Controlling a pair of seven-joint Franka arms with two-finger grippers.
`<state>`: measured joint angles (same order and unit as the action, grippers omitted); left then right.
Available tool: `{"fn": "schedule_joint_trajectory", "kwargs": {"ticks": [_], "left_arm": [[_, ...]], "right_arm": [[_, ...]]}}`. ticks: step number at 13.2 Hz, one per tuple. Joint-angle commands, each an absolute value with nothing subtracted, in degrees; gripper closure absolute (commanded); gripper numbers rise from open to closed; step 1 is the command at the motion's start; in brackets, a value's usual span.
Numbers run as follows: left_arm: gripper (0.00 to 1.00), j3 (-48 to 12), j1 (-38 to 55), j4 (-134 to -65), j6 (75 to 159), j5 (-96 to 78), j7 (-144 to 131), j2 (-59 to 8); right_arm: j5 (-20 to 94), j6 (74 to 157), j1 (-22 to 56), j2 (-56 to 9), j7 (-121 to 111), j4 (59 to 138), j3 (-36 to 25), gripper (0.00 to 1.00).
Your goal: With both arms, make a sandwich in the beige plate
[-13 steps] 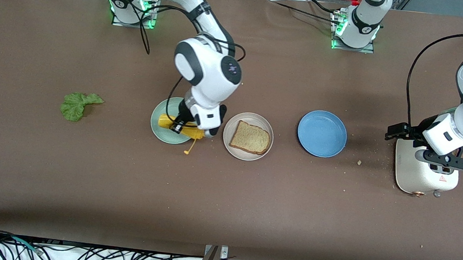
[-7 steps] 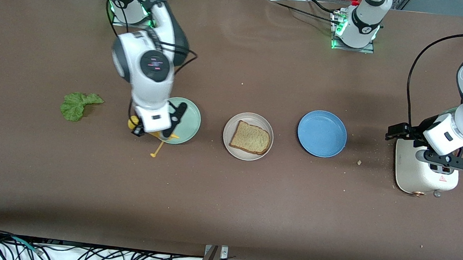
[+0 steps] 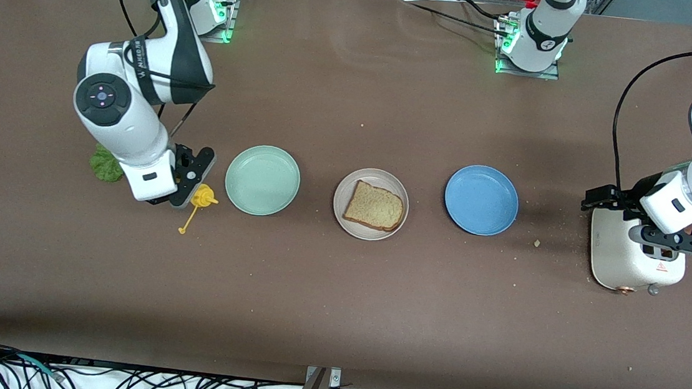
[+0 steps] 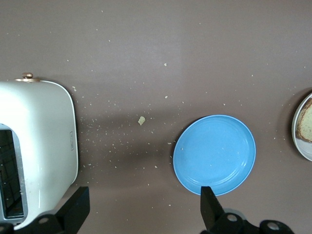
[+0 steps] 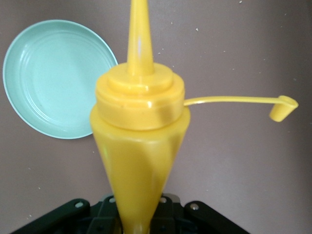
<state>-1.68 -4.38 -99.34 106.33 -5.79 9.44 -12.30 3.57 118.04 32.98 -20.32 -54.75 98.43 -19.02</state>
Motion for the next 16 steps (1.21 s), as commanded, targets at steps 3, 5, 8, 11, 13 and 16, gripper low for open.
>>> {"fn": "schedule_joint_trajectory", "kwargs": {"ticks": [3, 5, 8, 11, 13, 16], "left_arm": [[0.0, -2.2, -4.75, -98.88, 105.47, -3.43, 8.53, -12.04], [0.0, -2.11, -4.66, -98.88, 105.47, -3.43, 8.53, -12.04], [0.0, -2.2, -4.66, -98.88, 105.47, -3.43, 8.53, -12.04], [0.0, -2.2, -4.66, -98.88, 105.47, -3.43, 8.53, -12.04], [0.0, -2.2, -4.66, -98.88, 105.47, -3.43, 8.53, -12.04], [0.0, -2.11, -4.66, -98.88, 105.56, -3.43, 8.53, -12.04]], "right_arm": [[17.39, 118.83, 30.5, -18.81, -63.19, 100.98, -22.59, 1.0], [20.11, 119.0, 26.65, -18.72, -66.17, 101.6, -20.32, 1.0], [23.9, 123.2, 15.5, -18.28, -71.62, 104.57, -10.31, 1.0], [32.48, 127.78, 7.58, -16.79, -78.11, 110.46, -3.27, 1.0], [39.95, 129.46, 4.32, -15.74, -84.17, 114.24, -0.89, 1.0], [47.7, 131.13, -0.6, -14.33, -93.13, 119.78, 2.72, 1.0]]}}
